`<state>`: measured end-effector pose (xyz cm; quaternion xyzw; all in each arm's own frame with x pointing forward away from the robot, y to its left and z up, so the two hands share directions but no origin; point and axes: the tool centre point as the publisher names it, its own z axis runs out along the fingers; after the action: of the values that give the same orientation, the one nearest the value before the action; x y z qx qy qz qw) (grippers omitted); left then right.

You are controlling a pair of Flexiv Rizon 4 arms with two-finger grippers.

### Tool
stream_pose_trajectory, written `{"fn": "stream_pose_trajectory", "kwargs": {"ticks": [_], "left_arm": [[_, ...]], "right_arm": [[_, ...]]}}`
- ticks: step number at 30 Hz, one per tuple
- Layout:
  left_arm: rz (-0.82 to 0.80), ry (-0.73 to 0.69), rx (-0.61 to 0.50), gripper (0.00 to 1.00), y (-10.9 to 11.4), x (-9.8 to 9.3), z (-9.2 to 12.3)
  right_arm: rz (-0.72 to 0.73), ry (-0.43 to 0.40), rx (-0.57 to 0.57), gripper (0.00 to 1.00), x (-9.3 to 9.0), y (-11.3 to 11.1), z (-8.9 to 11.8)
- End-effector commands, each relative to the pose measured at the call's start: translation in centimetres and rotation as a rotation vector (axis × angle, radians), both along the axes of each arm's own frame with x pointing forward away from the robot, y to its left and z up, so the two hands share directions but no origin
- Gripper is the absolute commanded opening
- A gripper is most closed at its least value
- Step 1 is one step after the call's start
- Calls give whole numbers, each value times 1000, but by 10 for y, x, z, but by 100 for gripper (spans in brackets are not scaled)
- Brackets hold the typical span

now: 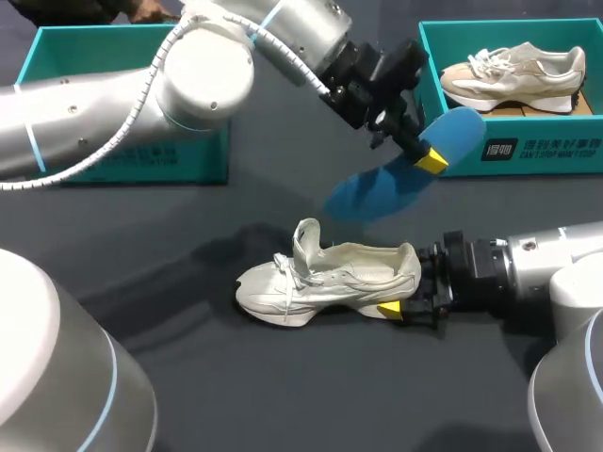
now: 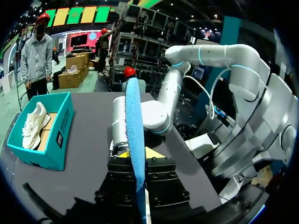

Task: Take the shoe out of the shoebox, open the shoe tongue, remove and reinsert the insole, then place the shoe into the shoebox

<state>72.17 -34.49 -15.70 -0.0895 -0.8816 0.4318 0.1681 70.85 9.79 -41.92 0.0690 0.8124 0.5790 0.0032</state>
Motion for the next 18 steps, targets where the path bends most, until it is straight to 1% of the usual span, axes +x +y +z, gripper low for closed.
{"fn": "stream_pose_trajectory", "kwargs": {"ticks": [1, 12, 13, 15, 18], "left_arm": [[-3, 0, 5, 0, 4, 2, 2], [-3, 0, 5, 0, 4, 2, 2], [9, 44, -28, 0, 13, -2, 2], [28, 39, -72, 0, 22, -8, 10], [59, 38, -180, 0, 33, -11, 34]], "right_arm": [[1, 2, -4, 0, 0, 1, -1], [1, 2, -4, 0, 0, 1, -1], [1, 2, -4, 0, 0, 1, -1], [1, 2, -4, 0, 0, 1, -1], [1, 2, -4, 0, 0, 1, -1]]}}
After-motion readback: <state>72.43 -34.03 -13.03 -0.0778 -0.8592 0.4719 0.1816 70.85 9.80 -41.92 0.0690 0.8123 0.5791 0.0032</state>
